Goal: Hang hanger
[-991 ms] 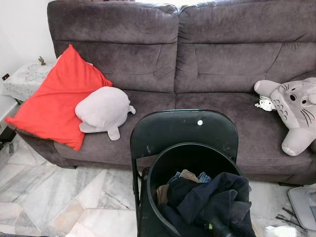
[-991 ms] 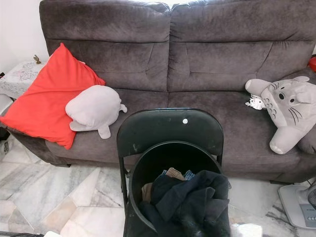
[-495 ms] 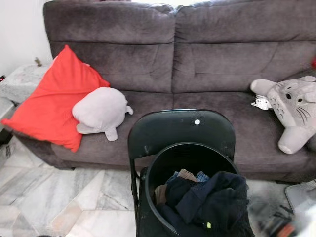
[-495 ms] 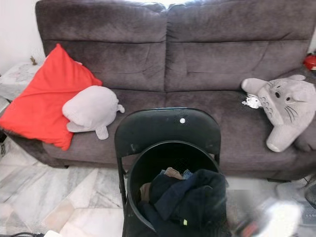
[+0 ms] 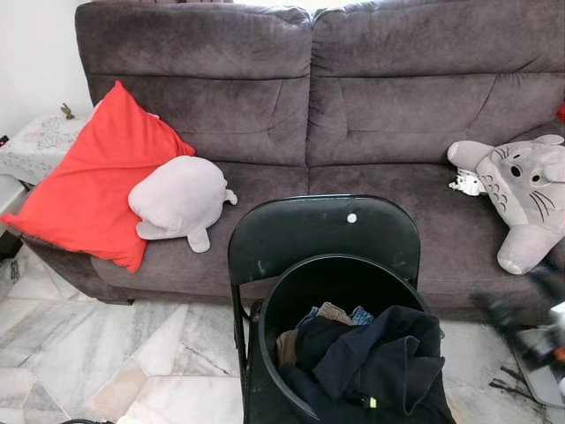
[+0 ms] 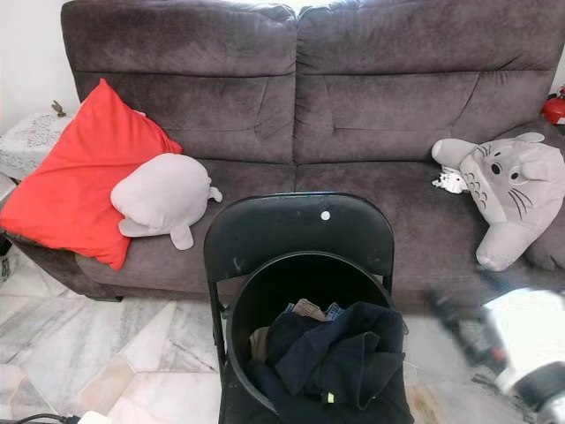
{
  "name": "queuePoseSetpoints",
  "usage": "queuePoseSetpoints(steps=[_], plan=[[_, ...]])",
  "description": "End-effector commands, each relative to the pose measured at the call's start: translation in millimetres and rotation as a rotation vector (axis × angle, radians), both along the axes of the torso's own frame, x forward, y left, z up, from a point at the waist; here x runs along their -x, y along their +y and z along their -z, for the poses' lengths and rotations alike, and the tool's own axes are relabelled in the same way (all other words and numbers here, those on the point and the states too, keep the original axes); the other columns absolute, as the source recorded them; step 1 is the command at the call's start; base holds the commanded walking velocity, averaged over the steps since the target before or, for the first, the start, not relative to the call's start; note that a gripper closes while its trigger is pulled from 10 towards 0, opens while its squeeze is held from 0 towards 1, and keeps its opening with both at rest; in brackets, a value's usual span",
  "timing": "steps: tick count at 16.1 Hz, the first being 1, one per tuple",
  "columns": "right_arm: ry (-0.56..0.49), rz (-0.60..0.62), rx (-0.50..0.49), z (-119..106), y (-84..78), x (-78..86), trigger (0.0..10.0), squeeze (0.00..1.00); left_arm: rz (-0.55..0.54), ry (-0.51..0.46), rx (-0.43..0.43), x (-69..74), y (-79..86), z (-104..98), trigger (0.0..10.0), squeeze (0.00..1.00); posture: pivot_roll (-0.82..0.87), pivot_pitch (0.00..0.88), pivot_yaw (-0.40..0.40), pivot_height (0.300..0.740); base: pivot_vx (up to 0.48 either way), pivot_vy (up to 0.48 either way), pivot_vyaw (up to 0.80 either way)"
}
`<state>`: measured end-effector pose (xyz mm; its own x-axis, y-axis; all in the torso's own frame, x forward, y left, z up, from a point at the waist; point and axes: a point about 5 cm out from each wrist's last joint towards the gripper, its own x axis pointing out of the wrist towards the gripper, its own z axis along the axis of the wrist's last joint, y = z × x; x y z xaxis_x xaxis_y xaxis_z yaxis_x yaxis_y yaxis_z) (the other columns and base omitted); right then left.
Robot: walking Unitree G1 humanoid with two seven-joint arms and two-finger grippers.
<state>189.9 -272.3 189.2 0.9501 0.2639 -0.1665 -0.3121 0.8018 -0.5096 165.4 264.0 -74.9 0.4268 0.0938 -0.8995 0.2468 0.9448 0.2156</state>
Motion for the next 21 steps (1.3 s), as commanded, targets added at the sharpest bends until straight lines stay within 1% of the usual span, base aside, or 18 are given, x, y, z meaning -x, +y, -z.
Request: queuePoseSetpoints(steps=[1, 2, 3, 4, 5, 6, 7, 8, 10, 11, 12, 14, 15, 16, 19, 21], plan=[[0.019, -0.043, 0.074, 2, -1.4, 0.1, 10.0, 0.00, -0.002, 0.034, -0.018, 7.9, 4.6, 2, 10.0, 0.00, -0.18, 0.114, 0.074, 0.740, 0.000, 0.000, 0.00], [0.055, -0.100, 0.189, 7, -4.9, -1.7, 10.0, 0.00, -0.001, 0.034, -0.017, 7.8, 4.5, 2, 10.0, 0.00, -0.19, 0.113, 0.074, 0.740, 0.000, 0.000, 0.00], [0.114, -0.190, 0.337, 18, -5.0, -2.2, 10.0, 0.00, 0.001, 0.035, -0.016, 7.8, 4.5, 2, 10.0, 0.00, -0.19, 0.112, 0.072, 0.740, 0.000, 0.000, 0.00], [0.134, -0.229, 0.381, 23, -4.2, -2.7, 10.0, 0.00, 0.002, 0.036, -0.015, 7.8, 4.4, 2, 10.0, 0.00, -0.18, 0.113, 0.072, 0.740, 0.000, 0.000, 0.00], [0.148, -0.288, 0.451, 27, -1.7, -4.7, 10.0, 0.00, 0.002, 0.036, -0.015, 7.9, 4.4, 2, 10.0, 0.00, -0.18, 0.111, 0.072, 0.740, 0.000, 0.000, 0.00], [0.180, -0.385, 0.539, 35, 0.6, -8.1, 10.0, 0.00, 0.001, 0.036, -0.016, 7.9, 4.6, 2, 10.0, 0.00, -0.18, 0.111, 0.073, 0.740, 0.000, 0.000, 0.00], [0.189, -0.426, 0.567, 37, 2.2, -10.7, 10.0, 0.00, 0.002, 0.036, -0.017, 8.0, 4.6, 2, 10.0, 0.00, -0.18, 0.108, 0.072, 0.740, 0.000, 0.000, 0.00], [0.177, -0.448, 0.566, 35, 3.9, -14.5, 10.0, 0.00, 0.002, 0.036, -0.018, 8.0, 4.7, 2, 10.0, 0.00, -0.17, 0.106, 0.071, 0.740, 0.000, 0.000, 0.00], [0.125, -0.493, 0.511, 28, 10.4, -25.1, 10.0, 0.00, -0.001, 0.034, -0.017, 7.9, 4.7, 2, 10.0, 0.00, -0.17, 0.102, 0.072, 0.740, 0.000, 0.000, 0.00], [0.108, -0.573, 0.546, 30, 13.5, -31.4, 10.0, 0.00, 0.001, 0.034, -0.017, 7.8, 4.8, 2, 10.0, 0.00, -0.17, 0.100, 0.075, 0.740, 0.000, 0.000, 0.00], [0.113, -0.609, 0.584, 32, 12.9, -34.3, 10.0, 0.00, 0.001, 0.034, -0.017, 7.8, 4.6, 2, 10.0, 0.00, -0.17, 0.097, 0.074, 0.740, 0.000, 0.000, 0.00], [0.113, -0.645, 0.594, 31, 11.6, -43.6, 10.0, 0.00, -0.001, 0.032, -0.019, 7.7, 5.1, 2, 10.0, 0.00, -0.17, 0.093, 0.076, 0.740, 0.000, 0.000, 0.00], [0.134, -0.662, 0.564, 31, 12.1, -44.9, 10.0, 0.00, -0.001, 0.036, -0.017, 8.1, 4.9, 2, 10.0, 0.00, -0.16, 0.091, 0.075, 0.740, 0.000, 0.000, 0.00], [0.172, -0.716, 0.526, 30, 13.5, -46.8, 10.0, 0.00, 0.000, 0.036, -0.017, 8.2, 5.0, 2, 10.0, 0.00, -0.16, 0.090, 0.075, 0.740, 0.000, 0.000, 0.00], [0.151, -0.746, 0.578, 26, 10.3, -55.6, 10.0, 0.00, 0.000, 0.035, -0.019, 8.4, 5.2, 2, 10.0, 0.00, -0.16, 0.090, 0.074, 0.740, 0.000, 0.000, 0.00], [0.172, -0.815, 0.618, 29, 11.1, -58.9, 10.0, 0.00, 0.001, 0.035, -0.020, 8.4, 5.2, 2, 10.0, 0.00, -0.16, 0.089, 0.074, 0.740, 0.000, 0.000, 0.00]])
